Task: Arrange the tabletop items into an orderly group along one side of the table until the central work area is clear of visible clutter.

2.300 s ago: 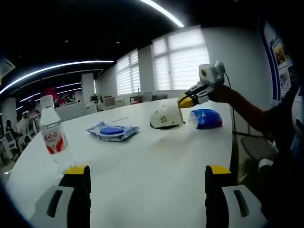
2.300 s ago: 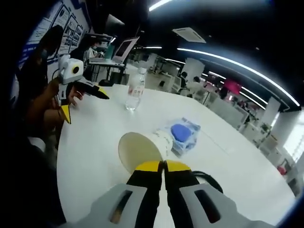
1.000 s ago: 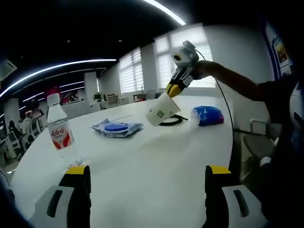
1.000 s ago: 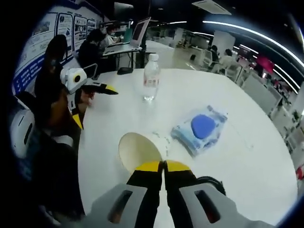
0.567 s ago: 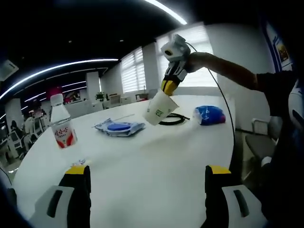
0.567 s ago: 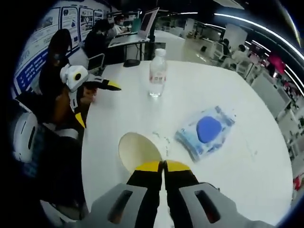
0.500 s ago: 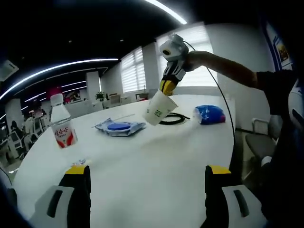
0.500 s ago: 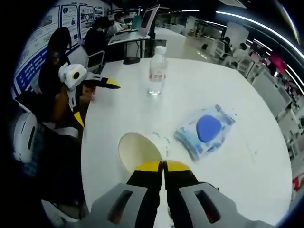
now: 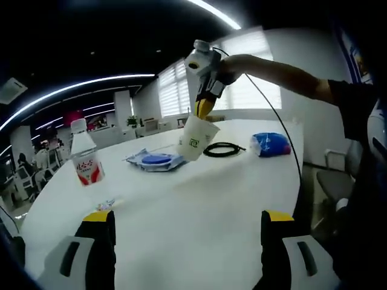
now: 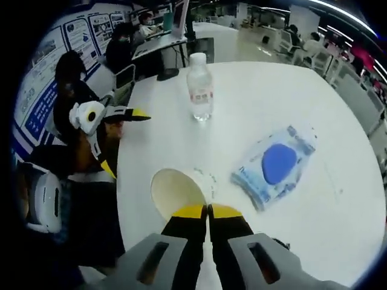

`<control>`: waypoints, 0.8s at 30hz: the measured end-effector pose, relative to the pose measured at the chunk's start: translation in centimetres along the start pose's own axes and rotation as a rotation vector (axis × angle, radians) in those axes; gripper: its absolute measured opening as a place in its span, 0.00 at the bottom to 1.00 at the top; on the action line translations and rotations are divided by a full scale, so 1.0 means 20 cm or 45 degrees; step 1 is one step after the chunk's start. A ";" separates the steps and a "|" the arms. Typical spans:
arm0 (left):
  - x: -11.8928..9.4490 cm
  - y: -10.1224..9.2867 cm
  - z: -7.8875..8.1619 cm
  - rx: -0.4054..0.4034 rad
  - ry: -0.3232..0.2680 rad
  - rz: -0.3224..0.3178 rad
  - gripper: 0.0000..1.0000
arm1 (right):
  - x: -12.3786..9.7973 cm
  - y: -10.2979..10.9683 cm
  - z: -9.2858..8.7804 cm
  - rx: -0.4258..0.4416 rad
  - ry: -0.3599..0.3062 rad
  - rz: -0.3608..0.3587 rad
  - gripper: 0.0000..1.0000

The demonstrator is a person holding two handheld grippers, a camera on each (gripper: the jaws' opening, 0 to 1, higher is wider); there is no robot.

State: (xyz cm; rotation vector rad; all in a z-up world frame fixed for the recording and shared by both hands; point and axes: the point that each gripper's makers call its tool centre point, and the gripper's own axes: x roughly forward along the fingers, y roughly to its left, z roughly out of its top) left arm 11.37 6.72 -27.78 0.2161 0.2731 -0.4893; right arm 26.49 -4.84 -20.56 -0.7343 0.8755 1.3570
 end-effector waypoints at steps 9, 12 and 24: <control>-0.03 0.01 -0.03 0.003 0.014 0.022 1.00 | 0.10 0.01 0.07 0.108 0.137 0.019 0.00; -0.04 0.03 -0.02 -0.001 0.009 0.036 1.00 | 0.11 0.04 0.09 0.106 0.186 0.041 0.00; -0.08 0.03 -0.04 -0.004 0.009 0.052 1.00 | 0.11 0.05 0.16 0.115 0.224 0.052 0.00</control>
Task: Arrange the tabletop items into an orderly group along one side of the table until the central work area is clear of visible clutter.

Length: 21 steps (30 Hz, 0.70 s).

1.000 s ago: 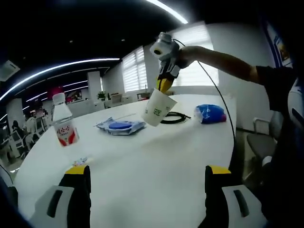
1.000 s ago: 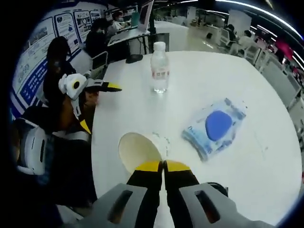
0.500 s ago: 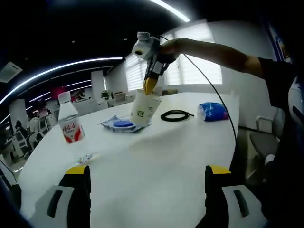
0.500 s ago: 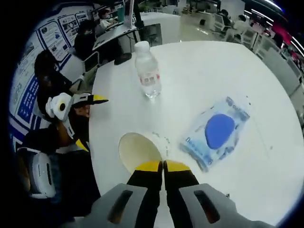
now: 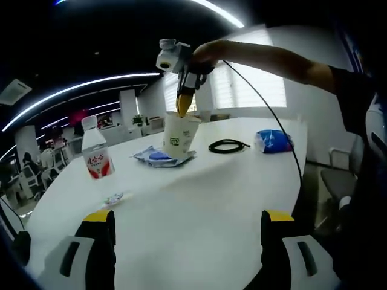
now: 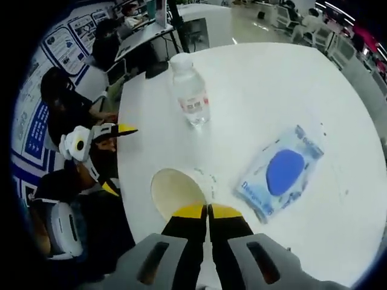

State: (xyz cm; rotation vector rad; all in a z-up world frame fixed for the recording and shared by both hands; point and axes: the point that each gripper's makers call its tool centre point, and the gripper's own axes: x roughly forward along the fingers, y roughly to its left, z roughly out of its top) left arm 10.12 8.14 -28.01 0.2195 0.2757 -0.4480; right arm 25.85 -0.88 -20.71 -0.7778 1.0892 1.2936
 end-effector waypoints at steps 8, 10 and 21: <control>-0.03 0.03 0.00 0.006 -0.006 0.021 1.00 | 0.05 -0.04 0.01 0.068 0.050 0.045 0.00; -0.04 0.05 0.00 -0.001 -0.012 0.039 1.00 | 0.07 -0.06 0.03 0.083 0.051 0.038 0.00; -0.05 0.09 -0.03 -0.014 0.000 0.068 1.00 | 0.12 -0.04 0.12 0.116 0.090 0.069 0.00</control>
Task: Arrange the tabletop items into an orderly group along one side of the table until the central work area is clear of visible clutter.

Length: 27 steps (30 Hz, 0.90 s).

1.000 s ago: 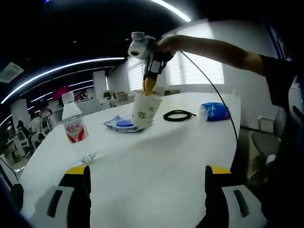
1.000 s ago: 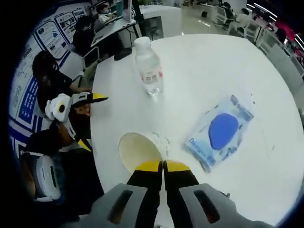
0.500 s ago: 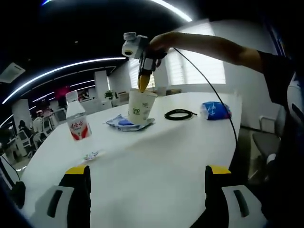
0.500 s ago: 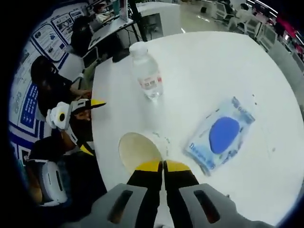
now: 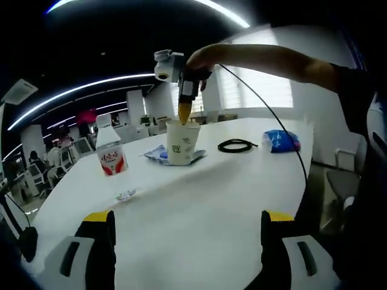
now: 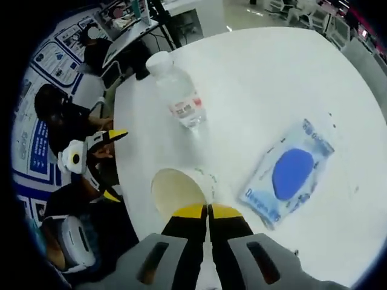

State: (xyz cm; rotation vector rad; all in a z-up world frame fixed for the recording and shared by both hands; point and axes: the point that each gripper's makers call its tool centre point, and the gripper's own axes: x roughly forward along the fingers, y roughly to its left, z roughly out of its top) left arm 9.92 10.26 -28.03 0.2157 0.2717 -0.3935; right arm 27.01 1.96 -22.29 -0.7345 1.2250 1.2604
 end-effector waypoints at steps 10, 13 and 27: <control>-0.03 0.02 -0.03 -0.004 0.012 0.015 1.00 | 0.02 -0.01 0.04 0.055 0.009 -0.008 0.00; -0.03 0.02 -0.04 -0.005 0.015 0.014 1.00 | 0.03 -0.03 0.07 0.094 0.009 0.011 0.00; -0.05 0.06 -0.07 -0.017 0.023 0.030 1.00 | 0.11 -0.04 0.11 0.138 0.015 0.023 0.00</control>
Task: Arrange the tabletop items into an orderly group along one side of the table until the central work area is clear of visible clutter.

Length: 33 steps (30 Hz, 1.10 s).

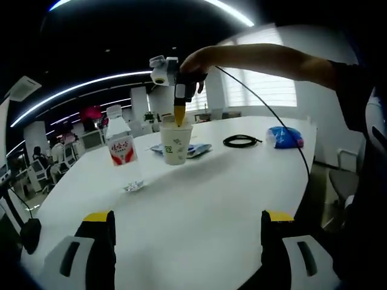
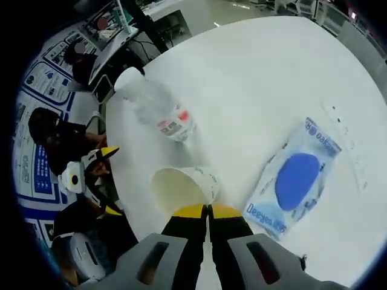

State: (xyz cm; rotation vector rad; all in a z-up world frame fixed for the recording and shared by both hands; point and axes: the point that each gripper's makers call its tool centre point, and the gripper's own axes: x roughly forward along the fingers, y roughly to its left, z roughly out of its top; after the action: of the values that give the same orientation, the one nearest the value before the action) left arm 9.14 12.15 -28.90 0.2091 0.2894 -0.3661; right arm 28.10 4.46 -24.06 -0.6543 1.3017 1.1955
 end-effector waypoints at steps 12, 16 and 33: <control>-0.02 0.02 -0.03 -0.013 -0.007 0.001 1.00 | 0.09 0.01 0.04 0.003 0.025 0.005 0.00; -0.03 0.03 -0.04 -0.026 -0.011 0.015 1.00 | 0.10 0.01 0.05 0.004 0.030 -0.004 0.00; -0.03 0.01 -0.08 -0.023 0.004 -0.004 1.00 | 0.14 -0.04 0.08 0.024 0.012 -0.036 0.00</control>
State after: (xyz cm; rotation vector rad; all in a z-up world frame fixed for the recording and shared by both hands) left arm 8.34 13.01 -30.21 0.1918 0.2964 -0.3665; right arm 29.02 6.53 -26.58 -0.6635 1.3064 1.1571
